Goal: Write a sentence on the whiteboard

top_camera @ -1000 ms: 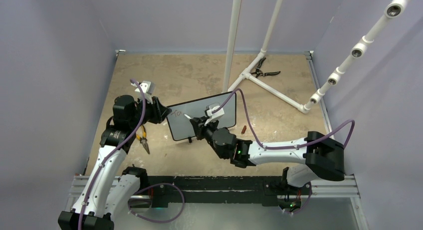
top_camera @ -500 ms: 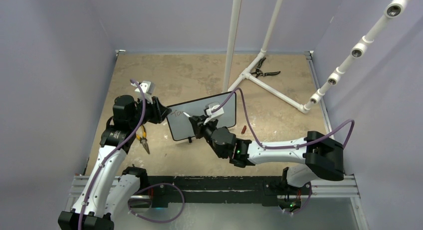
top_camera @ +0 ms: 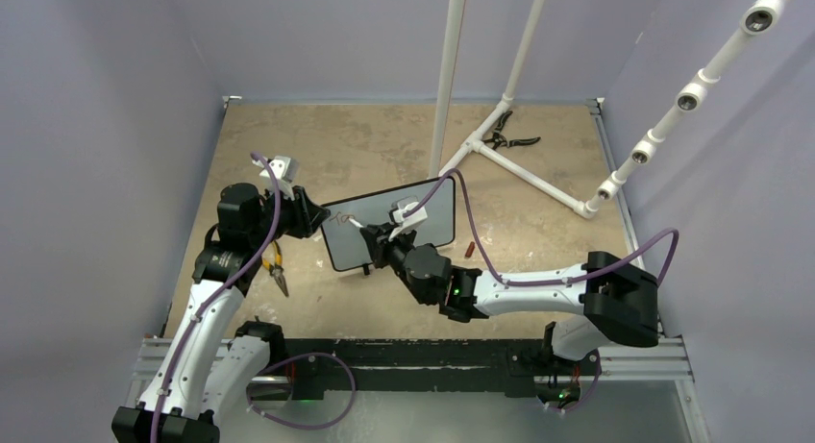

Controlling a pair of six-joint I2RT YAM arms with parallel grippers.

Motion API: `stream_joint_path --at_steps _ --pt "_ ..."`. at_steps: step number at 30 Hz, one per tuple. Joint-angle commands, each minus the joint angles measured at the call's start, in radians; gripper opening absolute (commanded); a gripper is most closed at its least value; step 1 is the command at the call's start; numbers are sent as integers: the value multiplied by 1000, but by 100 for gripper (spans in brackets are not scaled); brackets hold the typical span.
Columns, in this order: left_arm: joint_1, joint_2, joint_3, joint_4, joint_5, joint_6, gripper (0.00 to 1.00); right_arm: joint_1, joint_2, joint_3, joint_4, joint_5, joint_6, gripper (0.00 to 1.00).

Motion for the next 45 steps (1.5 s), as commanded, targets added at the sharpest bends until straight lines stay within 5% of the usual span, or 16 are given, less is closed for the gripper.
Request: stream_joint_path --at_steps 1,45 --pt "2 -12 -2 29 -9 13 12 -4 5 9 -32 22 34 0" --pt "3 -18 -2 29 -10 13 12 -4 -69 16 90 121 -78 0"
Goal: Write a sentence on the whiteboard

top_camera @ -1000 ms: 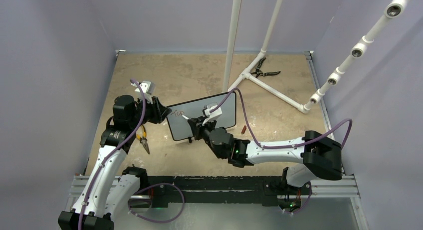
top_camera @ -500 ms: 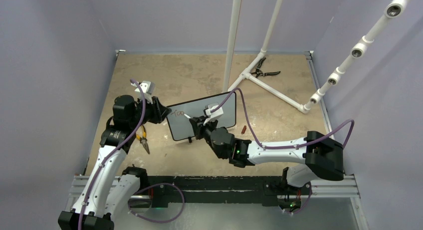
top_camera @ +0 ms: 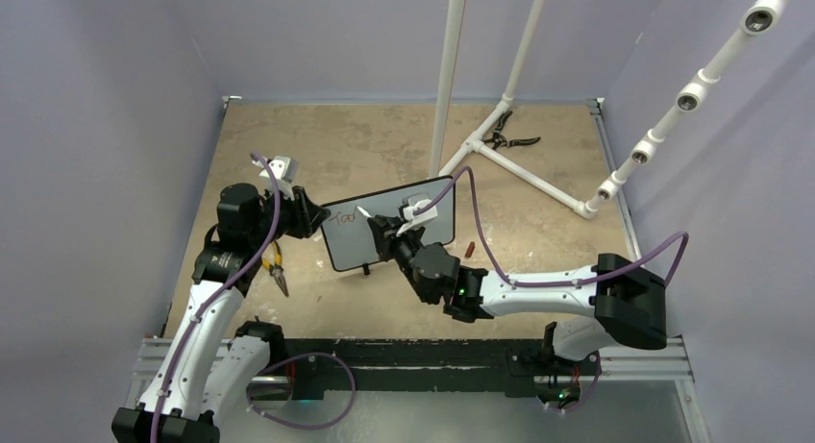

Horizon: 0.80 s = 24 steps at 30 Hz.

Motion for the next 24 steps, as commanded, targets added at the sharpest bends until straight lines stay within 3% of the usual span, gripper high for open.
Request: stream_joint_path --at_steps 1,24 --pt "3 -15 -2 30 -10 13 12 -5 -26 26 50 39 -27 0" --pt "2 -15 -2 29 -10 13 12 -4 6 -19 -61 -28 98 0"
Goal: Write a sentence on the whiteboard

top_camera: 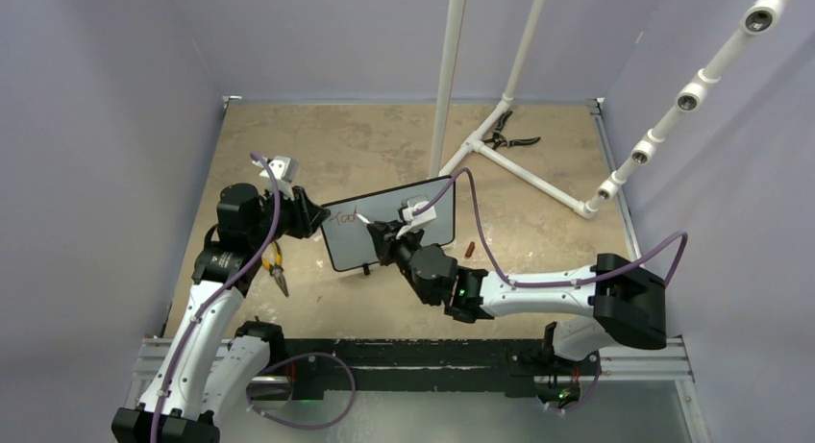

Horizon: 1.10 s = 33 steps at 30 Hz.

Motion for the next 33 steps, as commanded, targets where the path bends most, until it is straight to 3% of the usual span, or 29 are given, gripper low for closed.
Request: stream_joint_path --at_steps 1,17,25,33 --pt "2 -13 -2 30 -11 12 12 -4 6 -12 -23 -4 34 0" --pt "3 -12 -2 30 -11 13 12 -3 -24 -30 -80 78 73 0" --pt "2 -12 -2 30 -12 13 12 -2 -118 -93 23 0 17 0" --pt "2 -10 -2 30 -12 13 12 -4 -113 -91 50 -10 3 0"
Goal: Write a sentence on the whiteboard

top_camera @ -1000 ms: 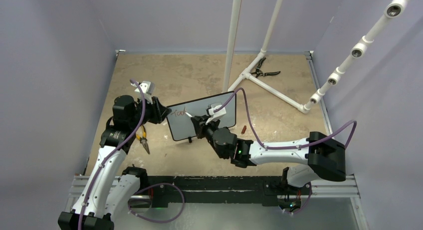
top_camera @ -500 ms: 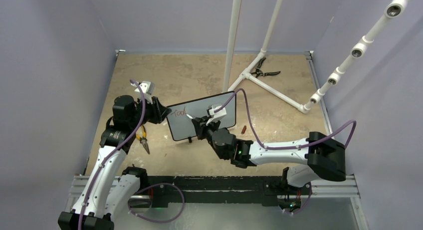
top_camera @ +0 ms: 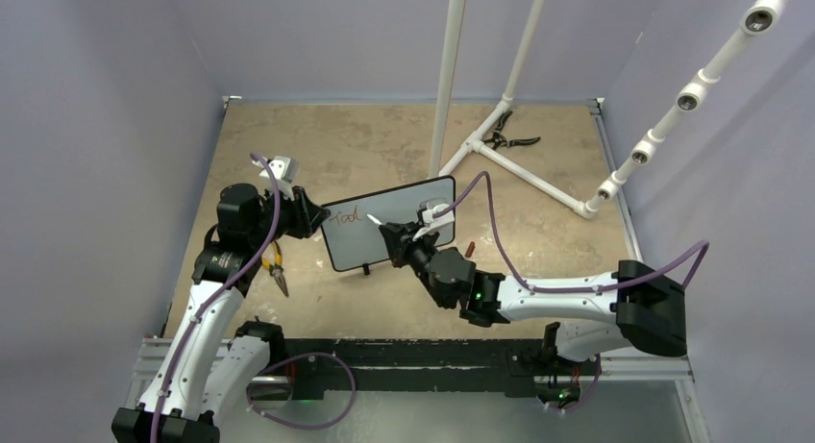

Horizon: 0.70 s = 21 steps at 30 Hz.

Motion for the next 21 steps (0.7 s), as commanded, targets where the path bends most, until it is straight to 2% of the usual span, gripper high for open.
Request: stream_joint_path --at_steps 1,21 --pt "1 -10 -2 29 -12 13 12 -3 2 6 61 -6 -36 0" --pt "2 -13 -2 30 -12 13 12 -23 60 56 72 42 -63 0"
